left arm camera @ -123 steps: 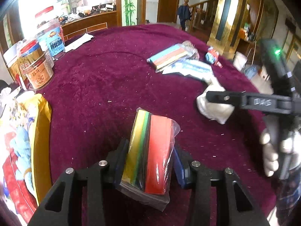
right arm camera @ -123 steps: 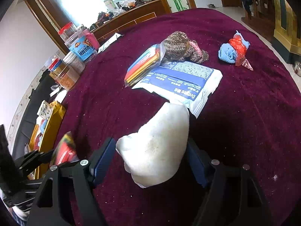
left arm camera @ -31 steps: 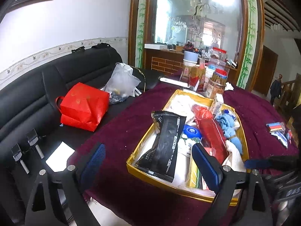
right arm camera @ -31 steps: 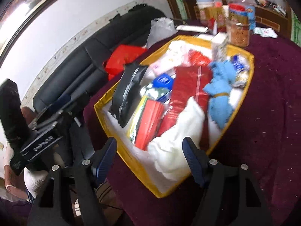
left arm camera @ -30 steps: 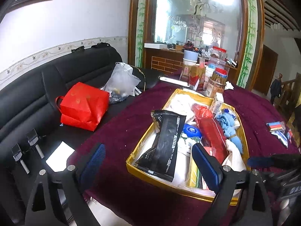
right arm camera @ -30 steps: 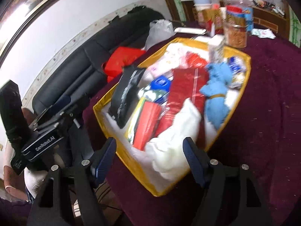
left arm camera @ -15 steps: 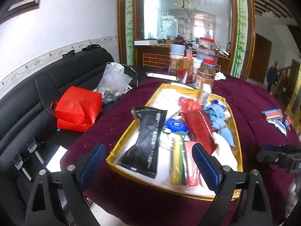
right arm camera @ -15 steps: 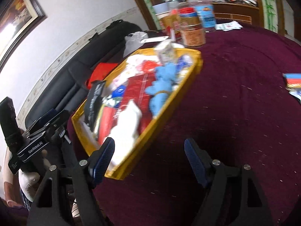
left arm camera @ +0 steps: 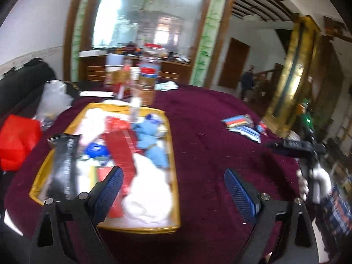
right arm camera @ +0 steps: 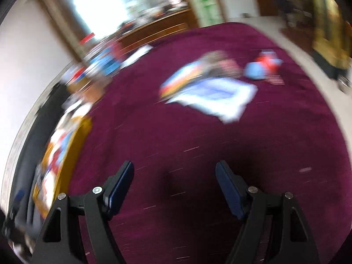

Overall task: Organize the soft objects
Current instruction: 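Move both grippers back to the pile of remaining items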

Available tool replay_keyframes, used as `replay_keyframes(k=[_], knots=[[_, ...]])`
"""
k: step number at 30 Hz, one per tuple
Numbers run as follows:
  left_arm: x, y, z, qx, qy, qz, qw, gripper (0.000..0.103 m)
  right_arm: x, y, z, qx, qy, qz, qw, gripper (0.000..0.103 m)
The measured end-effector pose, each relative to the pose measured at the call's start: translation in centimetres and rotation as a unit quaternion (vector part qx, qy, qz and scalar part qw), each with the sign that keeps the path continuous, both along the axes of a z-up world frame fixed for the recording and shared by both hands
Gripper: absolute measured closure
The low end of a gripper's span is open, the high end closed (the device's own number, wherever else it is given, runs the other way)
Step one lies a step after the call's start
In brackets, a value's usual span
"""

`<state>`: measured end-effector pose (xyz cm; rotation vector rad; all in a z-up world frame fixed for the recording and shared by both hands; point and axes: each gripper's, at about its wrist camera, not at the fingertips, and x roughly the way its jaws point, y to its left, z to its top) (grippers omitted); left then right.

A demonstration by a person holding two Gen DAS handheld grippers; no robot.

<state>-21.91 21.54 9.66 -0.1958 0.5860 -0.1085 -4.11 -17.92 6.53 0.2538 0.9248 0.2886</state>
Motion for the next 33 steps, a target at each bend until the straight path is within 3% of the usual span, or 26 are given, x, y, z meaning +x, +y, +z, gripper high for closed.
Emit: replay_keyframes(k=[4, 9, 15, 19, 21, 25, 30, 31, 33], knots=[[0.6, -1.9, -0.2, 0.007, 0.008, -0.023, 0.9997, 0.008, 2.7, -4.5, -0.1, 0.001, 0.002, -0.058, 0.998, 0.027], [0.9, -2.9, -0.1, -0.002, 0.017, -0.038, 0.9991, 0.008, 6.2, -6.7, 0.0, 0.023, -0.006, -0.103, 0.994, 0.027], [0.6, -3.6, 0.8, -0.012, 0.003, -0.061, 0.9981, 0.008, 11.4, -9.0, -0.5, -0.015, -0.004, -0.172, 0.985, 0.027], [1.4, -4.5, 1.2, -0.003, 0.011, -0.075, 0.9971, 0.008, 14.4, -10.2, -1.3, -0.014, 0.014, -0.203, 0.979, 0.027], [2.0, -5.1, 0.9, 0.003, 0.02, -0.083, 0.9963, 0.007, 15.2, -9.9, -0.7, -0.004, -0.002, -0.197, 0.98, 0.027], [3.2, -5.8, 0.1, 0.005, 0.034, -0.099, 0.9945, 0.007, 17.1, -6.7, 0.5, 0.041, -0.01, -0.121, 0.992, 0.027], [4.4, -5.9, -0.9, -0.029, 0.061, -0.104, 0.9923, 0.007, 21.0, -2.2, -1.9, 0.045, 0.05, -0.083, 0.994, 0.027], [4.4, -5.8, -0.9, -0.031, 0.063, -0.103, 0.9922, 0.007, 21.3, -1.8, -2.5, 0.049, 0.061, -0.08, 0.994, 0.028], [4.3, -5.6, -1.0, -0.036, 0.066, -0.1, 0.9921, 0.007, 21.1, -0.7, -2.9, 0.028, 0.065, -0.066, 0.995, 0.041]])
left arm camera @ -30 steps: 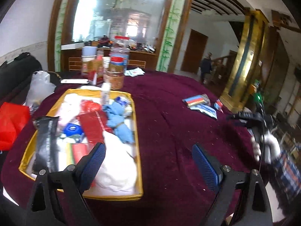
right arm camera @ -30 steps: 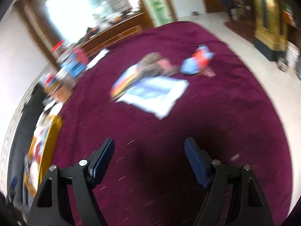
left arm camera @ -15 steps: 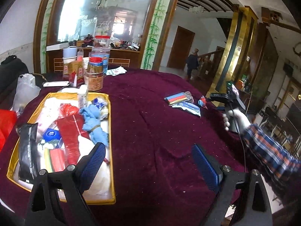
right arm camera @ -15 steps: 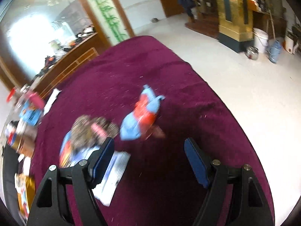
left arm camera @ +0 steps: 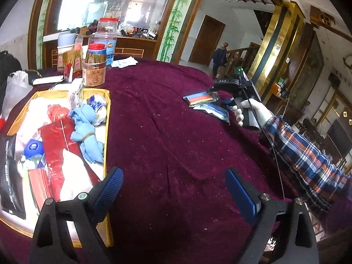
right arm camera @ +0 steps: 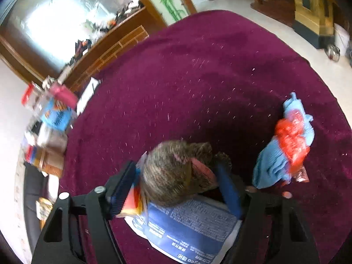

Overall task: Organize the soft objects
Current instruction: 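Move both grippers back to the pile of remaining items, then grasp the knitted plush toy with the right gripper while the left grasps the rainbow pack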

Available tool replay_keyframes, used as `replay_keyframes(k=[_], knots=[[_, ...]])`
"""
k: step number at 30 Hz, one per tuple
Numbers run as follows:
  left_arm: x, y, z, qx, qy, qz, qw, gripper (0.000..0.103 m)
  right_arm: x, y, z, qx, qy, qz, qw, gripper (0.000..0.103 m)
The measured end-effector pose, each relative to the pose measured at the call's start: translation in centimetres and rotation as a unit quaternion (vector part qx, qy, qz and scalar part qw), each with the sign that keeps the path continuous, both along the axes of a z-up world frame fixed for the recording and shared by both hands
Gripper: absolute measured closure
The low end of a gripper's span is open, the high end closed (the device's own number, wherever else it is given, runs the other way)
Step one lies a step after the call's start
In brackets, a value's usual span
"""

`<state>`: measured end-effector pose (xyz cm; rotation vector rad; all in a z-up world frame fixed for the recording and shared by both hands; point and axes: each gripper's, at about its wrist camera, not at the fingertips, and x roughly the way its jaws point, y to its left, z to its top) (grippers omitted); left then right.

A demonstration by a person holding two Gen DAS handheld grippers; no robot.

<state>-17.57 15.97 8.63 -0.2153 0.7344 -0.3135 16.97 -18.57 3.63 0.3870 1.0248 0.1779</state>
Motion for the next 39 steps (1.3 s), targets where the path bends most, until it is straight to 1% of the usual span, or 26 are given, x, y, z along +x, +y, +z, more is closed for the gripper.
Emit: replay_keyframes(k=[1, 2, 4, 5, 7, 8, 9, 10, 11, 12, 13, 15, 16, 17, 19, 20, 25, 27, 28, 29, 31, 32, 34, 36, 38, 39], knots=[[-0.1, 0.1, 0.0, -0.001, 0.0, 0.0, 1.0, 0.007, -0.5, 0.6, 0.2, -0.005, -0.001, 0.018, 1.0, 0.043], [-0.2, 0.3, 0.0, -0.002, -0.001, 0.001, 1.0, 0.007, -1.3, 1.0, 0.3, 0.001, -0.001, 0.039, 0.999, 0.047], [0.0, 0.7, -0.1, -0.008, 0.0, 0.002, 1.0, 0.007, -3.4, 1.8, 0.6, 0.022, 0.004, 0.09, 0.996, 0.047], [0.1, 0.8, -0.2, -0.015, 0.003, 0.0, 0.9999, 0.007, -4.8, 2.5, 0.8, 0.038, 0.007, 0.126, 0.991, 0.047], [0.5, 0.8, -0.4, -0.03, 0.008, -0.006, 0.9995, 0.007, -8.1, 3.9, 0.9, 0.09, 0.026, 0.225, 0.97, 0.047], [0.6, 0.7, -0.6, -0.036, 0.011, -0.011, 0.9992, 0.007, -9.8, 4.4, 1.2, 0.106, 0.028, 0.262, 0.959, 0.045], [0.7, 0.7, -0.7, -0.038, 0.012, -0.013, 0.9991, 0.007, -11.3, 4.5, 1.9, 0.106, 0.018, 0.283, 0.953, 0.041], [0.7, 0.5, -0.8, -0.041, 0.013, -0.016, 0.999, 0.007, -12.6, 4.2, 2.7, 0.101, 0.0, 0.289, 0.952, 0.038], [0.6, 0.3, -0.9, -0.043, 0.015, -0.02, 0.9988, 0.007, -13.3, 3.5, 3.4, 0.095, -0.017, 0.28, 0.955, 0.029], [0.6, 0.1, -1.0, -0.044, 0.017, -0.021, 0.9987, 0.007, -13.6, 2.2, 4.2, 0.082, -0.037, 0.251, 0.964, 0.023], [0.5, 0.0, -1.1, -0.045, 0.019, -0.024, 0.9986, 0.007, -13.6, 0.6, 4.8, 0.056, -0.057, 0.206, 0.975, 0.023], [0.3, -0.3, -1.1, -0.046, 0.021, -0.026, 0.9984, 0.007, -13.1, -2.1, 5.1, -0.004, -0.077, 0.118, 0.99, 0.023], [0.2, -0.3, -1.1, -0.046, 0.021, -0.027, 0.9983, 0.007, -12.7, -3.3, 4.9, -0.014, -0.073, 0.094, 0.993, 0.023], [0.1, -0.4, -1.0, -0.045, 0.021, -0.028, 0.9984, 0.007, -12.2, -4.3, 4.6, -0.01, -0.069, 0.076, 0.995, 0.023], [-0.1, -0.5, -1.0, -0.042, 0.02, -0.027, 0.9985, 0.007, -11.8, -5.4, 4.1, 0.0, -0.062, 0.058, 0.996, 0.023], [-0.2, -0.6, -1.0, -0.041, 0.022, -0.027, 0.9985, 0.007, -11.8, -4.9, 3.7, 0.009, -0.057, 0.067, 0.996, 0.023], [0.5, -1.2, -1.1, -0.049, 0.036, -0.029, 0.9977, 0.007, -11.1, -0.1, 2.4, 0.015, -0.038, 0.11, 0.993, 0.023], [0.9, -1.5, -1.0, -0.051, 0.04, -0.027, 0.9975, 0.007, -10.6, 1.9, 1.9, -0.003, -0.039, 0.107, 0.994, 0.023], [1.2, -1.6, -0.9, -0.05, 0.042, -0.025, 0.9975, 0.007, -10.0, 2.4, 1.8, -0.02, -0.046, 0.099, 0.994, 0.023], [1.3, -1.6, -0.8, -0.049, 0.042, -0.023, 0.9976, 0.007, -9.7, 3.3, 1.9, -0.056, -0.062, 0.083, 0.993, 0.023], [1.5, -1.6, -0.5, -0.046, 0.042, -0.02, 0.9978, 0.007, -9.2, 3.8, 2.0, -0.1, -0.079, 0.051, 0.99, 0.023], [1.4, -1.6, -0.3, -0.042, 0.041, -0.019, 0.9981, 0.007, -8.9, 3.6, 2.0, -0.099, -0.08, 0.036, 0.991, 0.023], [1.3, -1.6, -0.3, -0.039, 0.04, -0.019, 0.9983, 0.007, -7.7, 2.4, 1.6, -0.066, -0.06, 0.002, 0.996, 0.022], [1.4, -1.4, -0.4, -0.039, 0.044, -0.017, 0.9981, 0.007, -6.8, 0.9, 1.2, -0.043, -0.041, -0.036, 0.998, 0.022], [1.8, -1.3, -0.6, -0.046, 0.048, -0.015, 0.9976, 0.007, -5.9, -0.5, 0.5, -0.032, -0.025, -0.057, 0.998, 0.022], [2.1, -1.2, -0.7, -0.053, 0.052, -0.015, 0.9971, 0.007, -5.3, -1.0, -0.1, -0.026, -0.015, -0.058, 0.998, 0.022]])
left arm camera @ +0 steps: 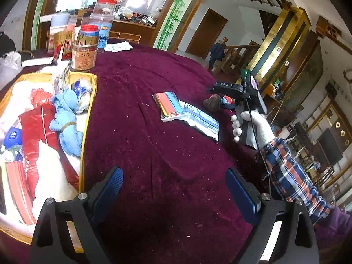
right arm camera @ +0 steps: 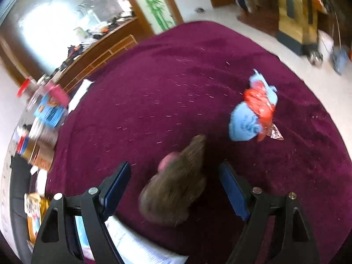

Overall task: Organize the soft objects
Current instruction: 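Grasp the knitted plush toy with the right gripper while the left grasps the rainbow pack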

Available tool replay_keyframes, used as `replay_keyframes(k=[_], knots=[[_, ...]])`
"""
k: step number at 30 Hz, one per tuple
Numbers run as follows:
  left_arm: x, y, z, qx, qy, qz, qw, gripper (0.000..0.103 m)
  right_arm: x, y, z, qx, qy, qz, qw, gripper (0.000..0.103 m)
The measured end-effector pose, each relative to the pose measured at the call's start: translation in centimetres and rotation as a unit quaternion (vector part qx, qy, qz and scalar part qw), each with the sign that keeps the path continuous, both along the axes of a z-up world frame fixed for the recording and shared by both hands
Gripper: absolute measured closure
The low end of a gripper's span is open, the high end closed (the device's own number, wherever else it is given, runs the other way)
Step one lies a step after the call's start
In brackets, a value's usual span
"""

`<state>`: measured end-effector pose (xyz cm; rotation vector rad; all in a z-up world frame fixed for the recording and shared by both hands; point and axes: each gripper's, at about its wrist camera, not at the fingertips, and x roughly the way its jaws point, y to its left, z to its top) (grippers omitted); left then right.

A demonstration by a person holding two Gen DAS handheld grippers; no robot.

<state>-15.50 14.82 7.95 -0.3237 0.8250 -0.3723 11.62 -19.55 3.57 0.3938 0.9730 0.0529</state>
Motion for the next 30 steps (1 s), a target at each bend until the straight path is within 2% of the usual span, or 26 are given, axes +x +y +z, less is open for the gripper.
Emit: replay_keyframes(k=[2, 4, 5, 7, 11, 13, 16, 17, 20, 25, 29, 30], knots=[[0.8, 0.2, 0.0, -0.021, 0.01, 0.001, 0.9997, 0.007, 0.4, -0.4, -0.7, 0.006, 0.002, 0.014, 1.0, 0.025], [1.7, 0.2, 0.3, -0.034, 0.016, 0.003, 0.9993, 0.007, -0.2, -0.5, -0.8, 0.011, -0.004, 0.036, 0.999, 0.059], [2.3, 0.1, 0.6, -0.04, 0.016, 0.006, 0.999, 0.007, -0.5, -0.5, -0.8, 0.027, -0.005, 0.046, 0.999, 0.06], [3.7, -0.2, 1.2, -0.047, 0.016, 0.014, 0.9987, 0.007, -1.7, -0.3, -0.1, 0.021, -0.018, 0.051, 0.998, 0.06], [8.0, -1.8, 1.6, -0.028, 0.014, 0.038, 0.9988, 0.007, -4.4, 0.6, 1.1, 0.029, -0.051, 0.078, 0.995, 0.072], [10.2, -2.6, 1.0, -0.018, 0.021, 0.045, 0.9986, 0.007, -4.8, 0.6, 1.1, 0.029, -0.061, 0.076, 0.995, 0.072], [14.0, -4.0, -0.9, -0.003, 0.041, 0.051, 0.9978, 0.007, -4.6, -0.2, 0.3, 0.054, -0.061, 0.077, 0.994, 0.069], [15.4, -4.4, -1.6, 0.006, 0.046, 0.051, 0.9976, 0.007, -4.5, -0.6, 0.1, 0.064, -0.058, 0.079, 0.993, 0.063], [18.8, -5.5, -4.0, 0.033, 0.06, 0.057, 0.996, 0.008, -4.0, -1.1, -0.6, 0.082, -0.045, 0.08, 0.992, 0.038], [21.3, -7.3, -5.8, 0.057, 0.064, 0.048, 0.9951, 0.008, -3.8, 0.0, -0.5, 0.07, -0.043, 0.101, 0.991, 0.038], [21.9, -9.4, -7.0, 0.119, 0.063, 0.025, 0.9905, 0.008, -4.0, 1.5, -0.1, 0.037, -0.051, 0.12, 0.991, 0.038], [21.7, -9.8, -6.9, 0.134, 0.051, 0.021, 0.9894, 0.017, -4.0, 1.8, -0.1, 0.024, -0.052, 0.123, 0.991, 0.037]])
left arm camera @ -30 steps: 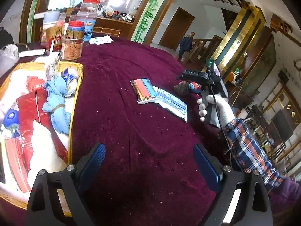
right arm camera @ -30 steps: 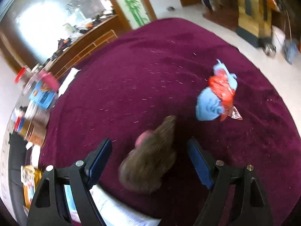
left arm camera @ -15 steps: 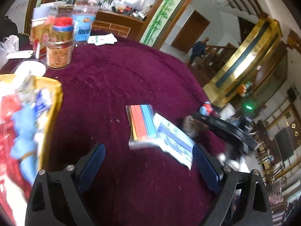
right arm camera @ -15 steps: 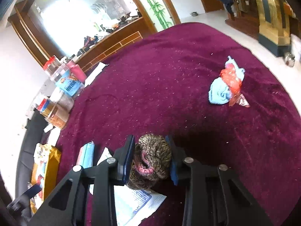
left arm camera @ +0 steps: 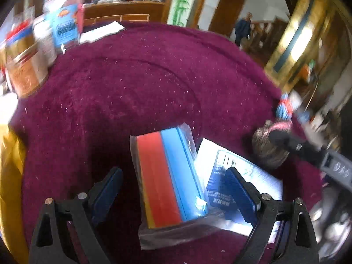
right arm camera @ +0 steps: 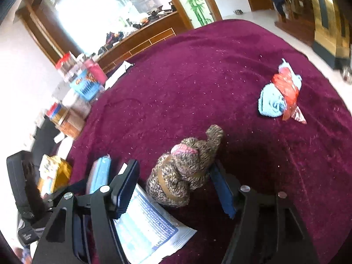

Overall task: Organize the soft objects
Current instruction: 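Grasp the knitted plush toy with the right gripper while the left grasps the rainbow pack, then carry the plush toy and rainbow pack over the tray with both grippers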

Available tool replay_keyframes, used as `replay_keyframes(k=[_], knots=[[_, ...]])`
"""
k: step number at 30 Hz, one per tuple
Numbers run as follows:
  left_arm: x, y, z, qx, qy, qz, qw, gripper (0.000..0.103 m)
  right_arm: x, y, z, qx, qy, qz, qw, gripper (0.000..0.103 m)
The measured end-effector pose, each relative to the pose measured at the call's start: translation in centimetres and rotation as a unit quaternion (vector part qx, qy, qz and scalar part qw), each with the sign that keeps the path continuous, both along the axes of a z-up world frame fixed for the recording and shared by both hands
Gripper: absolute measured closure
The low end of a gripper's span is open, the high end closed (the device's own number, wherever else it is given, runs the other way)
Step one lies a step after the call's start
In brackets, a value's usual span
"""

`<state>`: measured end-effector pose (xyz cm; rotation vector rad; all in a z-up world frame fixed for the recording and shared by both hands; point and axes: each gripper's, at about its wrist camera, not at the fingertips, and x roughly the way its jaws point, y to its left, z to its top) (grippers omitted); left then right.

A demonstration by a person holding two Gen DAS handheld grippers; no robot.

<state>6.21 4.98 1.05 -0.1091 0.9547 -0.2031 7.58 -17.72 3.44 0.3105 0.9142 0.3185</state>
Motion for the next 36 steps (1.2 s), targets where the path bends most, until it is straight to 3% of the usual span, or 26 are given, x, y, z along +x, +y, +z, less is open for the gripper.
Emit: replay_keyframes(k=[1, 3, 7, 9, 15, 20, 26, 32, 36], knots=[[-0.2, -0.1, 0.1, -0.002, -0.003, -0.008, 1.0, 0.025, 0.0, 0.2, -0.1, -0.008, -0.001, 0.002, 1.0, 0.037], [-0.4, 0.0, 0.5, -0.024, 0.005, -0.016, 0.9996, 0.059, -0.1, 0.5, -0.2, -0.019, -0.003, 0.004, 1.0, 0.037], [-0.8, -0.1, 0.9, 0.004, 0.001, -0.025, 0.9997, 0.059, -0.1, 1.1, -0.6, -0.043, 0.003, 0.013, 0.999, 0.037], [-1.4, 0.3, 1.1, 0.001, -0.003, -0.026, 0.9996, 0.059, -0.2, 1.1, -0.5, -0.051, 0.0, 0.01, 0.999, 0.046], [-3.7, 2.2, 3.5, -0.04, -0.029, -0.008, 0.9987, 0.059, -0.8, -0.6, 0.7, 0.012, -0.027, -0.001, 1.0, 0.047], [-8.3, 6.2, 6.3, -0.08, -0.053, 0.011, 0.9953, 0.059, -0.8, -1.9, 0.8, 0.045, -0.027, -0.017, 0.998, 0.047], [-15.5, 14.6, 9.1, -0.114, -0.084, 0.081, 0.9865, 0.059, -1.0, -1.9, 0.7, 0.049, -0.029, -0.024, 0.998, 0.047], [-22.6, 22.7, 9.1, -0.084, -0.105, 0.174, 0.9755, 0.059, -1.3, -1.2, 0.8, 0.039, -0.029, -0.029, 0.998, 0.047], [-26.0, 26.6, 7.9, -0.082, -0.1, 0.22, 0.9668, 0.058, -2.6, -0.2, 2.6, 0.016, -0.047, -0.03, 0.998, 0.047]])
